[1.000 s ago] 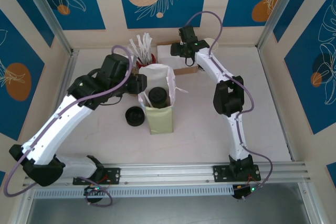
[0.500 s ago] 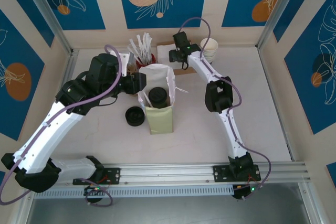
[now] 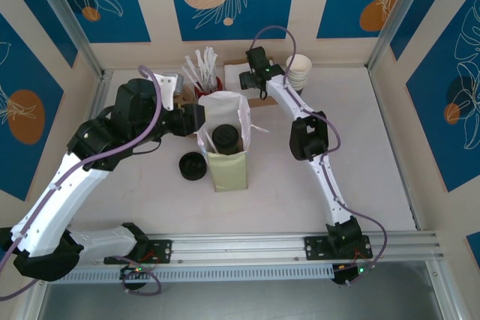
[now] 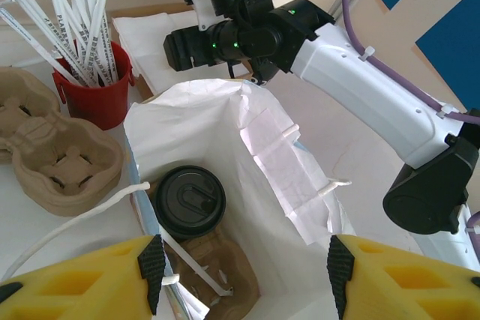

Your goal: Pack the takeout coffee

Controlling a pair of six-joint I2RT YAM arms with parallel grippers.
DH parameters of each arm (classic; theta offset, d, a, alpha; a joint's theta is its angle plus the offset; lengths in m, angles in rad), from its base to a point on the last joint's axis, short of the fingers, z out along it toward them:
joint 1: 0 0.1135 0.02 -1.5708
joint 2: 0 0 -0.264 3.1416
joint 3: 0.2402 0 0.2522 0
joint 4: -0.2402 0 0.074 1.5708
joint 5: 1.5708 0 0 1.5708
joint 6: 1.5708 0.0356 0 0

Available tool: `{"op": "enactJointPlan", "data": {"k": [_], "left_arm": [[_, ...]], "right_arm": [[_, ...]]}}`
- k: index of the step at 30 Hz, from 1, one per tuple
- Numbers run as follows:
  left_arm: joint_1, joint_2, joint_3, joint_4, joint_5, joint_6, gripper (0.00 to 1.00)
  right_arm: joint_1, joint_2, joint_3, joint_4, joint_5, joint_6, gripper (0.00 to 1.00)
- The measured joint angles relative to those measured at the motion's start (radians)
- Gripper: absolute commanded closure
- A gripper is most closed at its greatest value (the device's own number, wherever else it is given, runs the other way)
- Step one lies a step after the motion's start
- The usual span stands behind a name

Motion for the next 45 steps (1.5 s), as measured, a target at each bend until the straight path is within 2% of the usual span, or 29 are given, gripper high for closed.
{"op": "enactJointPlan", "data": {"k": [9,23,29,34,39,43,45], "left_arm": [[0.0,0.0,-0.01,-0.001,0.0,0.0,0.39],[0.0,0.0,-0.011,-0.001,0.0,0.001,0.39],[0.0,-0.001,-0.016,-0.005,0.0,0.001,0.39],[0.0,-0.005,-0.021,-0.012,0.0,0.001,0.38],[0.0,-0.013,-0.035,-0.016,-0.006,0.001,0.38],[0.0,-0.019,-0.038,-0.016,-0.012,0.001,0.38],[0.0,-0.02,-0.038,-0.016,-0.012,0.001,0.38]], "right_arm": [[-0.013,0.043,0.014,-0.005,-0.043,0.001,0.23],[-0.03,0.044,0.02,-0.011,-0.094,0.024,0.49],[-0.03,0.043,0.022,-0.01,-0.096,0.024,0.56],[-0.029,0.034,0.022,-0.01,-0.096,0.022,0.71],[-0.029,0.021,0.03,-0.008,-0.098,0.027,0.8],[-0.028,-0.002,0.032,-0.012,-0.099,0.029,0.93],[-0.027,-0.025,0.032,-0.018,-0.102,0.034,0.96]]}}
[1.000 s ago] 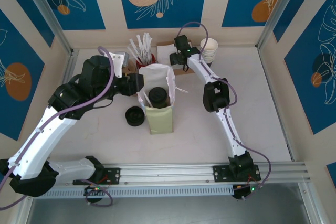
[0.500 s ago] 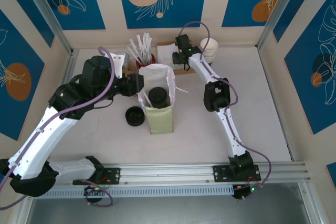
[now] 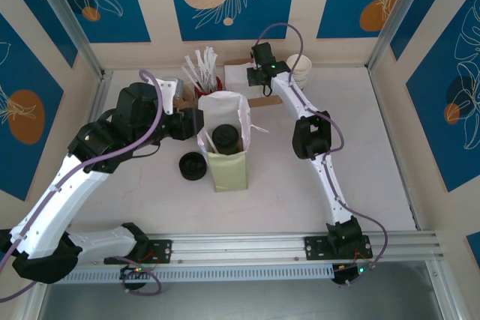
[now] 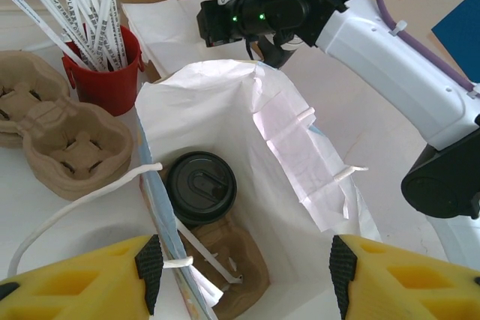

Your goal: Pack the takeout coffee

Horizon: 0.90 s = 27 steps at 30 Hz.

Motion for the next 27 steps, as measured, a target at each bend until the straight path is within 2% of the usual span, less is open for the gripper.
{"op": "enactJointPlan", "data": {"k": [3,11,16,20,27], "left_arm": [[0.0,-0.002,-0.003,0.0,0.0,0.0,0.38],[0.0,-0.01,-0.032,0.001,0.0,0.0,0.37],[0.0,-0.011,-0.042,0.001,0.0,0.0,0.37],[0.0,-0.011,-0.044,0.0,-0.007,0.0,0.37],[0.0,-0.011,-0.051,0.001,-0.007,0.0,0.37]], "right_arm": [[0.002,-0.045,0.0,-0.009,-0.002,0.005,0.93],[0.005,-0.138,0.0,0.004,-0.012,0.018,0.53],[0.005,-0.123,-0.001,0.003,-0.014,0.022,0.36],[0.005,-0.086,-0.001,0.007,-0.014,0.02,0.28],[0.009,-0.005,-0.001,0.006,-0.003,0.008,0.24]]}}
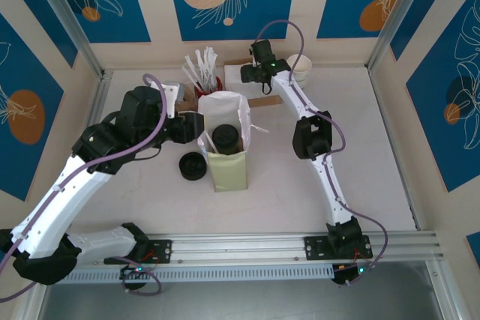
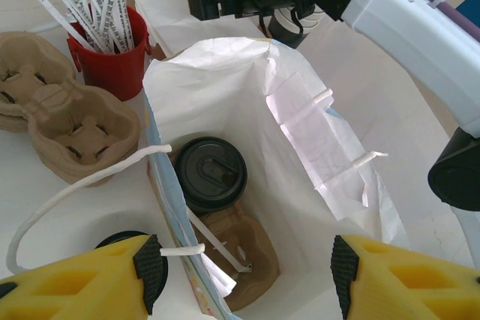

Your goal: Pack the takeout coffee

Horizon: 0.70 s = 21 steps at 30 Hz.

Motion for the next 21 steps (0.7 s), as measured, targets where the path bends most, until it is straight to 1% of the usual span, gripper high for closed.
{"op": "enactJointPlan", "data": {"k": [4,17,21], "left_arm": [[0.0,0.0,-0.003,0.0,0.0,0.0,0.37],[0.0,-0.002,-0.018,0.001,0.0,0.0,0.37],[0.0,-0.006,-0.025,0.0,0.0,-0.001,0.37]], "right_arm": [[0.001,0.025,-0.002,-0.003,0.008,-0.003,0.24],[0.001,0.026,-0.04,-0.01,0.015,-0.003,0.25],[0.001,0.026,-0.046,-0.016,0.015,-0.002,0.27]]}}
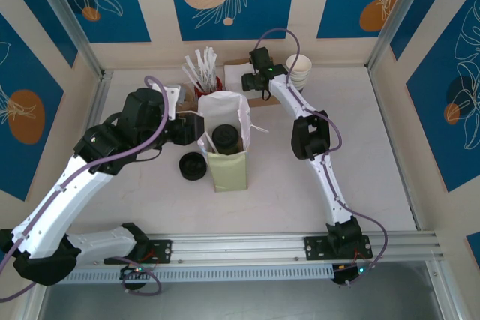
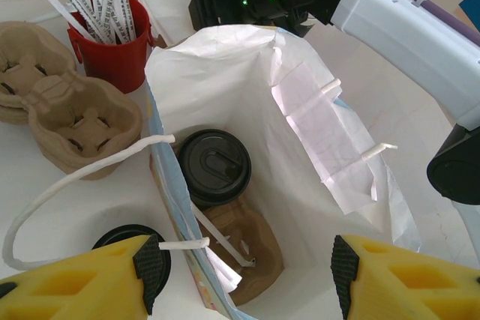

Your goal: Pack the takeout coffee

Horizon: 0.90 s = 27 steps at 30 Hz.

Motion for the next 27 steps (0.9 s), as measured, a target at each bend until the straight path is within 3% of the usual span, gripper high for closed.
{"op": "enactJointPlan", "data": {"k": [8,16,27], "left_arm": [[0.0,-0.009,-0.002,0.0,0.0,0.0,0.37],[0.0,-0.018,-0.008,0.0,0.0,-0.001,0.37],[0.0,-0.022,-0.024,0.003,0.0,-0.003,0.37]], "right_arm": [[0.0,0.008,-0.006,-0.01,0.0,0.0,0.34],[0.0,0.017,-0.006,-0.01,-0.008,0.006,0.61],[0.0,0.017,-0.005,-0.009,-0.031,-0.002,0.79]]}}
